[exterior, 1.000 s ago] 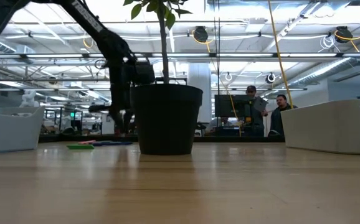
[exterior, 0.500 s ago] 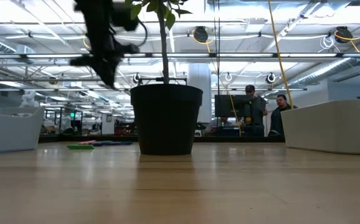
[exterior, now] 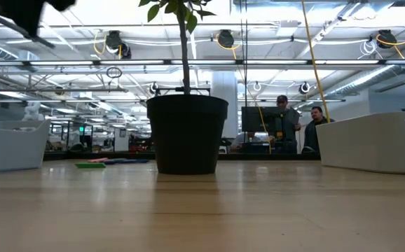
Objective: Sort crayons/erasers/pens/pencils in bins
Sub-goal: Put the gray crayon into the bottom left gray bin
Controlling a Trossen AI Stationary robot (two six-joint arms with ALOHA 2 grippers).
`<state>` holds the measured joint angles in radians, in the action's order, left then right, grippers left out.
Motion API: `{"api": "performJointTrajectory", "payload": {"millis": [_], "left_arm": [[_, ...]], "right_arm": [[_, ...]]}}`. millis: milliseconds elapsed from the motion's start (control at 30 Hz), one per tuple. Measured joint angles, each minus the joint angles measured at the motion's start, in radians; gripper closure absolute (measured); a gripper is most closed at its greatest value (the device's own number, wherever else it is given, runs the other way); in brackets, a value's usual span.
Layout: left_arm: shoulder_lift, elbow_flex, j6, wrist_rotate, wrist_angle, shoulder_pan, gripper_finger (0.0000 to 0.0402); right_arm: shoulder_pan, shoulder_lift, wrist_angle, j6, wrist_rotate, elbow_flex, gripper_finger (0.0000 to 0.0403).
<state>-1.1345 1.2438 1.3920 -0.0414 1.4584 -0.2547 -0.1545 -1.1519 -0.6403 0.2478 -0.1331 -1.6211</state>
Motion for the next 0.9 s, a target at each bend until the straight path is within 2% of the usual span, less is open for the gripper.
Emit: {"api": "performJointTrajectory", "payload": {"millis": [100, 267, 433, 633, 900], "left_arm": [[-0.012, 0.000, 0.145, -0.002, -0.045, -0.197, 0.0372], [-0.090, 0.000, 0.392, -0.003, -0.151, -0.509, 0.0371], [-0.228, 0.001, 0.573, 0.011, -0.249, -0.721, 0.0371], [-0.417, 0.001, 0.671, 0.023, -0.357, -0.823, 0.0371], [-0.609, 0.001, 0.672, 0.094, -0.418, -0.819, 0.0371]], "right_arm": [[0.009, 0.000, 0.006, 0.024, -0.012, 0.000, 0.0170], [0.010, -0.006, 0.009, 0.105, -0.134, 0.000, 0.0170], [0.008, -0.024, 0.030, 0.181, -0.156, 0.000, 0.0170], [-0.025, -0.075, 0.084, 0.203, -0.154, -0.001, 0.0170], [-0.025, -0.115, 0.084, 0.176, -0.154, -0.001, 0.0170]]}}
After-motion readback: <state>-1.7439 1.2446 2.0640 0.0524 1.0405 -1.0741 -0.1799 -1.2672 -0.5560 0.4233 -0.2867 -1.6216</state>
